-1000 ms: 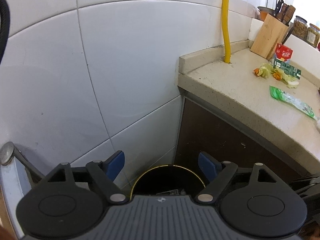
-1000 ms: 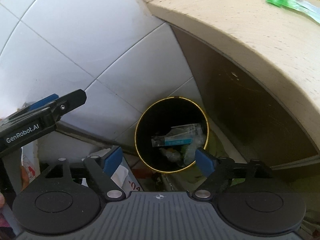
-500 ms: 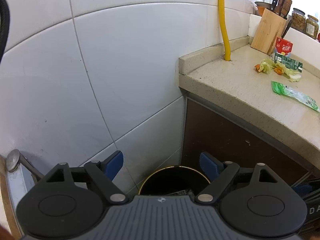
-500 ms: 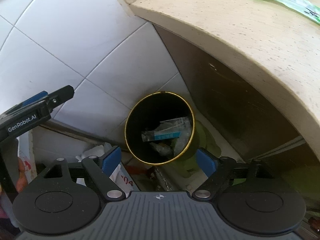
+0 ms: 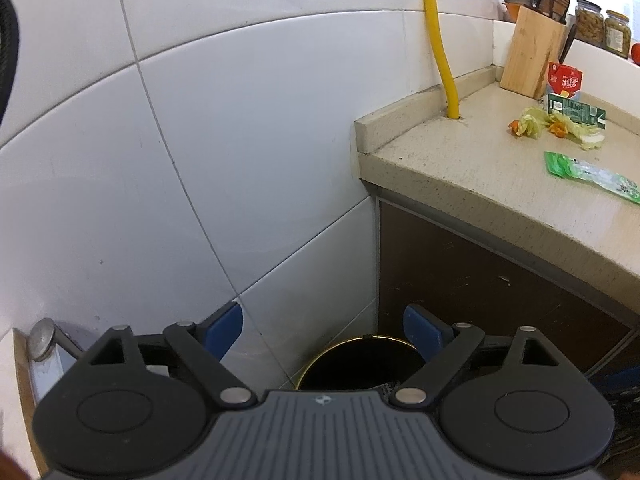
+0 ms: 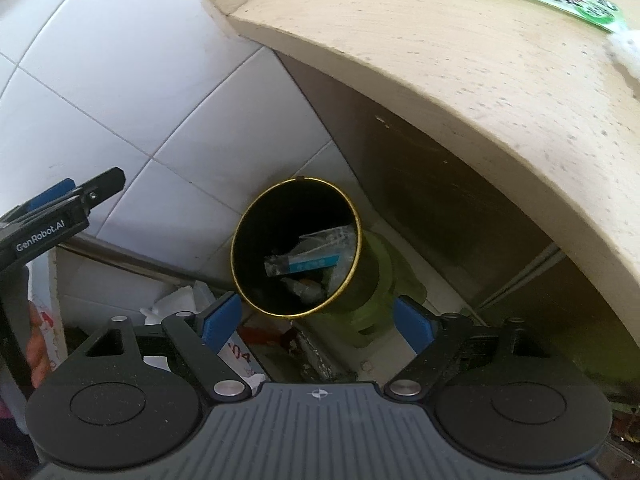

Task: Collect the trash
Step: 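Raise both tools out of the bin back toward the counter, then move the left gripper to the green printed snack packet and close on it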

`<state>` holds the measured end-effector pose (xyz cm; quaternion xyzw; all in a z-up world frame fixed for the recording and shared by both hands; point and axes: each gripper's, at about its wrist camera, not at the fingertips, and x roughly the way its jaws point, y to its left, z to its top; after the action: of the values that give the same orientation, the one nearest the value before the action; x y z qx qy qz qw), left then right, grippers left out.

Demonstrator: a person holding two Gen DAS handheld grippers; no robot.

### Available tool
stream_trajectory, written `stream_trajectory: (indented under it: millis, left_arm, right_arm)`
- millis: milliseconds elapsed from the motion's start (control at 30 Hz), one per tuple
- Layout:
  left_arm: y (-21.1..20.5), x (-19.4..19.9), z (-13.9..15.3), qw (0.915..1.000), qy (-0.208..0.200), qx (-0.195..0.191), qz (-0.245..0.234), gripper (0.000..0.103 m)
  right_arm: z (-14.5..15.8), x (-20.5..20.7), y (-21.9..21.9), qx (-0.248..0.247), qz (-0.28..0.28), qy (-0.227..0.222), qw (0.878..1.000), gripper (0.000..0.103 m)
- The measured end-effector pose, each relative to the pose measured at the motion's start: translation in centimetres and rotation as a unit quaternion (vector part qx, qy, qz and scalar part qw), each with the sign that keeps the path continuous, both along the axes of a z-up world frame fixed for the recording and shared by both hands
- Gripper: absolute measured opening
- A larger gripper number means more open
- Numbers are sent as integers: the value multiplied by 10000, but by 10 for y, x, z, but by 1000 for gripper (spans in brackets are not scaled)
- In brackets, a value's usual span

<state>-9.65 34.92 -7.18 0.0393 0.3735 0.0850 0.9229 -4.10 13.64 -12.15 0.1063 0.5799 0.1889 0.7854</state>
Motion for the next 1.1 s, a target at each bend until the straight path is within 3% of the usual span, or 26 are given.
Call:
stream_trajectory:
  millis: [167,433,600,733,800,900,1100]
  left_arm:
    - [-3,-3,2,9999,-87,109,-63,88]
    - [-16,-6,6,9993,-125,246,-260,88]
    - [-43,-1,19,9979,112,-257,-585,88]
    - [-78,10,44,9919,-51,-823,-967,89]
    - [-95,21,51,9818,-68,-1473,-1201,92]
    - [-122,42,50,9538,-52,-2583,-1536,92]
    - [-169,94,25,9186,-12,-3650,-1517,91]
  right_arm:
    - [7,3,-9,40,-13,-78,10000,88]
    - [39,1,-50,415,-164,-596,9972,88]
    - [68,-2,-87,561,-370,-1042,9923,91]
    - [92,1,-123,667,-522,-1398,9865,91]
    - [99,4,-136,612,-605,-1642,9827,91]
    - [106,11,-160,516,-758,-1908,9773,93]
    - [103,39,-208,380,-1018,-1916,9754,93]
